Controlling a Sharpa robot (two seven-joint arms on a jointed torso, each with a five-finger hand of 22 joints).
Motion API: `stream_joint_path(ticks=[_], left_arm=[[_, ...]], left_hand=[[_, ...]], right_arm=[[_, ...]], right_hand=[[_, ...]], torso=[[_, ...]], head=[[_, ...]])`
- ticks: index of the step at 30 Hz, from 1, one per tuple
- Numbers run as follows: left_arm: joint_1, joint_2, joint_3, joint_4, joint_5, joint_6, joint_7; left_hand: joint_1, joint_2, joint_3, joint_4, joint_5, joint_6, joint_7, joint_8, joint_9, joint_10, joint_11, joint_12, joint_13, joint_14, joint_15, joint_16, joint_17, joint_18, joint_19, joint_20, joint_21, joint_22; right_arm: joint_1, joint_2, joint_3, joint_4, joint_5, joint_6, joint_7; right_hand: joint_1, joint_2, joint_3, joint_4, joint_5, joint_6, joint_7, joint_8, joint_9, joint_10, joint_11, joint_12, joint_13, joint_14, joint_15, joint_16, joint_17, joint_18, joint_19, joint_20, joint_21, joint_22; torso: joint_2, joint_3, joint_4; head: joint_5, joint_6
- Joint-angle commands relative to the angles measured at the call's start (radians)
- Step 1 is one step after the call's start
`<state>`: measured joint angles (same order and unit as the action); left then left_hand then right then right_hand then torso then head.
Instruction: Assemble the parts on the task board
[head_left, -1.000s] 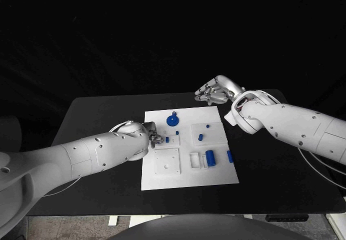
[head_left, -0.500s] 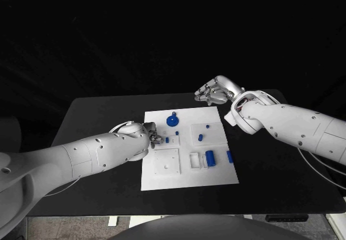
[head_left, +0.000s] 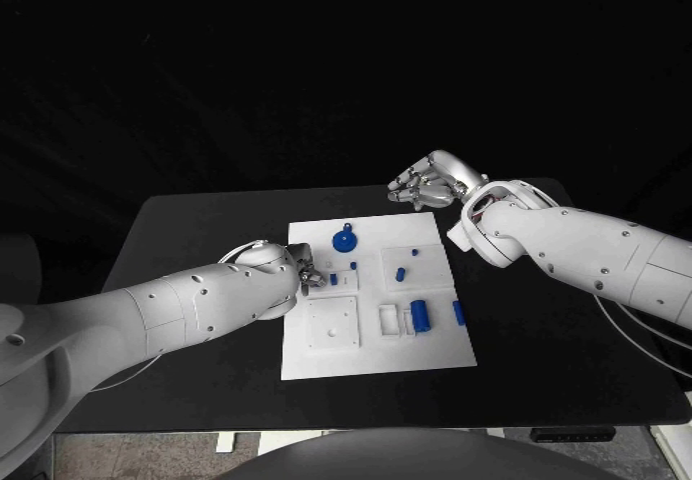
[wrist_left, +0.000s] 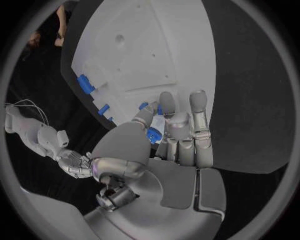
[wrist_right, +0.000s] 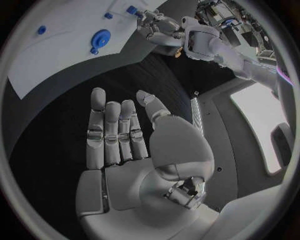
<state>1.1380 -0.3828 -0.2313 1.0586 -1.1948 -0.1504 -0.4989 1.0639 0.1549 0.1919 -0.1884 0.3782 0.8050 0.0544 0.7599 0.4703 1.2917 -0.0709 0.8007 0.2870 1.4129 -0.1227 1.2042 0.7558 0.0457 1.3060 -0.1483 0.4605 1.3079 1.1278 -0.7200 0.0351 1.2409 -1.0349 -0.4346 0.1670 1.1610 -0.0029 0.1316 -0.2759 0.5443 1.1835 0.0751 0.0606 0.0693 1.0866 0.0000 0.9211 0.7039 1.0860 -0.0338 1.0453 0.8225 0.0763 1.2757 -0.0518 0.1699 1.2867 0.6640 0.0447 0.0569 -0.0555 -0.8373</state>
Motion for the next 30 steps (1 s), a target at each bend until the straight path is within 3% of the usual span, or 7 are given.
stream_joint_path(ticks=[1, 9, 20, 30], left_arm=[[-0.012, 0.011, -0.007, -0.008, 0.005, 0.045, 0.009], [-0.012, 0.012, -0.006, -0.016, 0.008, 0.033, 0.009], [-0.012, 0.006, -0.006, -0.020, 0.008, 0.019, 0.007], [-0.012, 0.001, -0.006, -0.018, 0.008, 0.008, 0.005]], left_hand=[[0.006, -0.013, -0.008, 0.029, -0.008, 0.057, -0.057, -0.005, 0.001, -0.006, 0.000, 0.004, 0.000, -0.009, -0.002, -0.002, -0.003, -0.013, 0.003, 0.006, -0.006, 0.017], [0.008, -0.047, -0.050, 0.099, -0.023, 0.067, -0.062, -0.009, 0.001, -0.007, -0.002, 0.009, 0.001, -0.009, -0.003, 0.001, -0.006, -0.016, 0.005, 0.004, -0.011, 0.017], [0.013, -0.058, -0.062, 0.128, -0.028, 0.069, -0.063, -0.009, 0.002, -0.007, -0.002, 0.010, 0.000, -0.009, -0.004, 0.002, -0.008, -0.016, 0.006, 0.004, -0.014, 0.018], [0.010, -0.079, -0.090, 0.179, -0.036, 0.072, -0.063, -0.010, 0.003, -0.008, -0.002, 0.011, 0.000, -0.010, -0.003, 0.000, -0.016, -0.017, 0.007, 0.004, -0.019, 0.017]], right_arm=[[0.000, 0.000, 0.001, 0.002, 0.002, 0.012, 0.007], [0.000, 0.000, 0.001, 0.001, 0.002, 0.011, 0.007], [0.000, -0.001, 0.001, 0.001, 0.002, 0.011, 0.007], [0.000, -0.001, 0.001, 0.001, 0.002, 0.012, 0.007]], right_hand=[[-0.003, -0.002, 0.007, 0.001, 0.005, -0.001, 0.003, 0.002, 0.000, -0.004, -0.002, -0.004, -0.001, -0.006, -0.003, -0.001, -0.001, -0.005, -0.003, -0.004, -0.003, 0.001], [-0.003, -0.002, 0.007, 0.001, 0.005, -0.001, 0.003, 0.002, 0.000, -0.004, -0.002, -0.004, -0.001, -0.006, -0.003, -0.001, -0.001, -0.005, -0.003, -0.004, -0.003, 0.001], [-0.003, -0.002, 0.007, 0.001, 0.005, -0.001, 0.003, 0.002, 0.000, -0.004, -0.002, -0.004, -0.001, -0.006, -0.003, -0.001, -0.001, -0.005, -0.003, -0.004, -0.003, 0.001], [-0.004, -0.004, 0.009, 0.001, 0.007, -0.002, 0.004, 0.002, 0.000, -0.004, -0.002, -0.005, -0.001, -0.006, -0.003, -0.001, -0.001, -0.005, -0.003, -0.004, -0.004, 0.002]], torso=[[0.001, -0.0002, -0.0013], [0.001, -0.0005, 0.0000], [0.000, -0.0013, -0.0002], [0.000, -0.0012, 0.0004]], head=[[-0.001, 0.001], [-0.001, 0.001], [-0.001, 0.002], [-0.001, 0.003]])
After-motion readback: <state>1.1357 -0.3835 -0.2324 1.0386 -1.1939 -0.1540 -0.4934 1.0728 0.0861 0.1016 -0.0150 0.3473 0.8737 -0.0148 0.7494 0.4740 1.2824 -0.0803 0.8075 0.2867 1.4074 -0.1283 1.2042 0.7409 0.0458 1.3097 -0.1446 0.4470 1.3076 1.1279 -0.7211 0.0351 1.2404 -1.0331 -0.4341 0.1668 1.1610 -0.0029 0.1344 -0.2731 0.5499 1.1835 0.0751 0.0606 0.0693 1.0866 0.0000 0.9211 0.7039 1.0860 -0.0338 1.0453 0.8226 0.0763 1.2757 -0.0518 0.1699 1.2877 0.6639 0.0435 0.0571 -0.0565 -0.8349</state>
